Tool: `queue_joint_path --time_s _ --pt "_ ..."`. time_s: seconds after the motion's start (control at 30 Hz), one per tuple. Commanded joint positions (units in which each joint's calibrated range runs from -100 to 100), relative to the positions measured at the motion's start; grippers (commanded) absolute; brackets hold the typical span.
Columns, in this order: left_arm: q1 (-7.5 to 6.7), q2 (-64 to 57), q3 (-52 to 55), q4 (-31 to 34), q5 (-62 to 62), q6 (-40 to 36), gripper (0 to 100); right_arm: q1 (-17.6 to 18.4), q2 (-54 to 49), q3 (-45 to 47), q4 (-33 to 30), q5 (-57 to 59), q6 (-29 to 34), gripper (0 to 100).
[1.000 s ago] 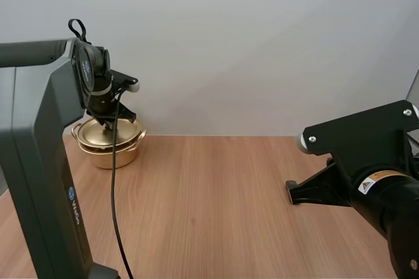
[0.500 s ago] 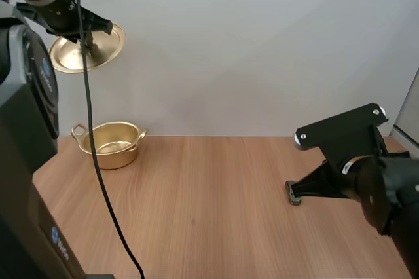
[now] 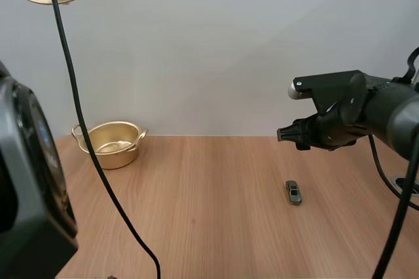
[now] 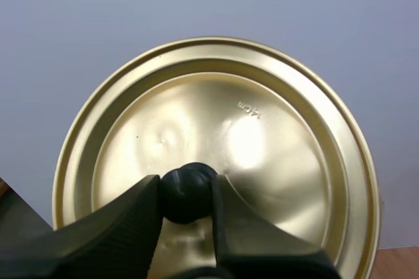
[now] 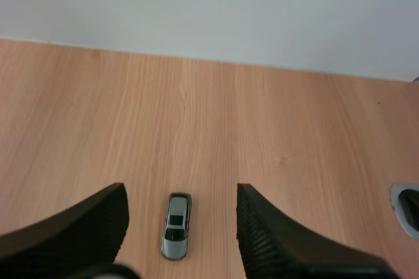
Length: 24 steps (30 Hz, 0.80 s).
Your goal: Open the pot, put the car inside, and close it
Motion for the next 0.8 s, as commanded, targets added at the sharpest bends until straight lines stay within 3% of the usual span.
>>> queue_joint_path --time_s 0.0,0.23,0.57,0.77 --pt "0.01 -0.9 0.0 -0.7 -0.1 0.3 0 0.0 16.6 -0.1 0.0 -1.3 0.1 83" --pt "0.01 -1.8 0.0 -0.8 1.4 -0.3 0 0.0 19.8 -1.3 0.0 -3.7 0.1 82" --pt "0.01 -1.8 0.0 -0.8 3.0 -0.4 0 0.0 23.2 -1.7 7.3 -3.3 -7.2 81" --pt "0.01 -1.8 0.0 -0.8 2.1 0.5 0 0.0 24.6 -1.9 7.9 -1.7 -7.6 81"
